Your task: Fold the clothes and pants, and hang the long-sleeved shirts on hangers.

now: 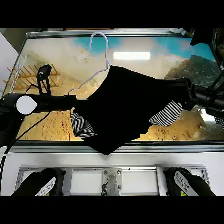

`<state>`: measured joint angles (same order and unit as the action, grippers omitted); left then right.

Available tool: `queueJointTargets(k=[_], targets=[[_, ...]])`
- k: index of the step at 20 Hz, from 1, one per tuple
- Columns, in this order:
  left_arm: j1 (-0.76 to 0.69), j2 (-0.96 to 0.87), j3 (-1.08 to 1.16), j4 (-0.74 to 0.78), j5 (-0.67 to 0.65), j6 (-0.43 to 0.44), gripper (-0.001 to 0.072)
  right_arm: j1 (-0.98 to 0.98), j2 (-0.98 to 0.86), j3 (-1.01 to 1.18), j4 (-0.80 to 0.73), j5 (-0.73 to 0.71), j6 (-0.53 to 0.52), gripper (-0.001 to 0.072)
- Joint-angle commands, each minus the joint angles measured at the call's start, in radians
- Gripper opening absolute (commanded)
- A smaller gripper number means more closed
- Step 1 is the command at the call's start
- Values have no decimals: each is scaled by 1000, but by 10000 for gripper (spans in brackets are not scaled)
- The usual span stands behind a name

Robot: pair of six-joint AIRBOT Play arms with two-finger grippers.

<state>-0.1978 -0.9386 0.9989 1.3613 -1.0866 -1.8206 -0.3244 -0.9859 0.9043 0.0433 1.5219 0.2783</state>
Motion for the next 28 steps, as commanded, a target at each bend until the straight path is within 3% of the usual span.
queueJointTargets(k=[1, 6, 11, 21, 28], targets=[[52, 0, 0, -4, -58, 42, 16, 2, 1, 1, -5, 11, -17, 23], [37, 0, 0, -197, 6, 116, 16, 16, 0, 1, 107, 15, -22, 23], [-25, 0, 0, -203, 43, 130, 16, 30, 1, 1, 239, 21, -46, 23], [92, 0, 0, -204, 34, 131, 17, 40, 1, 1, 246, 43, -42, 23], [148, 0, 0, -209, -10, 166, 17, 40, 1, 1, 160, 42, -45, 23]])
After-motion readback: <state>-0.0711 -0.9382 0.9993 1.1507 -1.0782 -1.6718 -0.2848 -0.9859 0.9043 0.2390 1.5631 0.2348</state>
